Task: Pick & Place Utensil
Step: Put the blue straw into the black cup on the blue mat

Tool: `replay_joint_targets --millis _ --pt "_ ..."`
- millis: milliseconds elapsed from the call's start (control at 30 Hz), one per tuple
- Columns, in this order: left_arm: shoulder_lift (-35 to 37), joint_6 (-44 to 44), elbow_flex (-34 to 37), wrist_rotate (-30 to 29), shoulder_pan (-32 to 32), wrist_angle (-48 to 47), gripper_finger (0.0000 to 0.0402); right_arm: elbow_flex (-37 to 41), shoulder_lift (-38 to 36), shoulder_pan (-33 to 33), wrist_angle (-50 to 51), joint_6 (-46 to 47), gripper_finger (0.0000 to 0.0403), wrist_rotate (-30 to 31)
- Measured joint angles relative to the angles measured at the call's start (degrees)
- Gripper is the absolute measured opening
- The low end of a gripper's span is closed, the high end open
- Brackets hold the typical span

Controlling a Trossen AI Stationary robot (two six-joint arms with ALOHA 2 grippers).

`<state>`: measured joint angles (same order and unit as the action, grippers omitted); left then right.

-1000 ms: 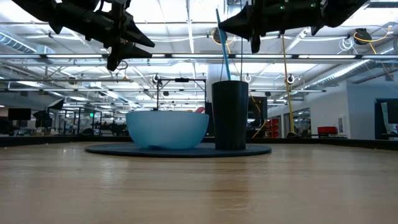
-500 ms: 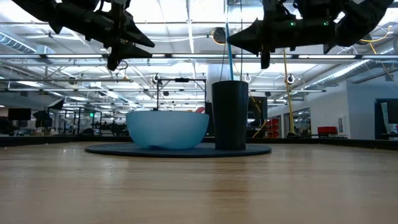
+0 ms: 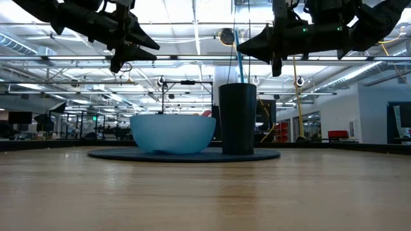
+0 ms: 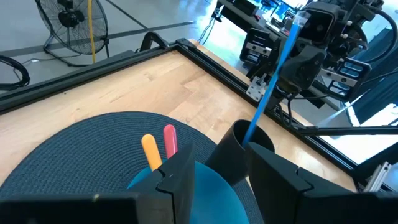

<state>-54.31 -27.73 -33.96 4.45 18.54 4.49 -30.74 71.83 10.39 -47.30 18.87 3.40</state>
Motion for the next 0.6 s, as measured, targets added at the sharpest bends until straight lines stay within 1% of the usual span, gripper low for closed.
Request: replay_joint_targets --millis 200,300,600 --pt "0.00 -0.06 0.01 0.00 0.00 0.01 0.0147 0.02 0.00 0.00 0.05 1.27 0.0004 0.02" --pt "0.00 -0.12 0.01 0.00 -0.01 0.01 0.0147 0.02 0.00 0.00 0.07 1.66 0.0011 0.02" --pt "-0.01 -0.24 0.01 0.00 -0.02 0.03 0.0147 0.02 0.00 0.00 0.80 2.44 0.0064 -0.12"
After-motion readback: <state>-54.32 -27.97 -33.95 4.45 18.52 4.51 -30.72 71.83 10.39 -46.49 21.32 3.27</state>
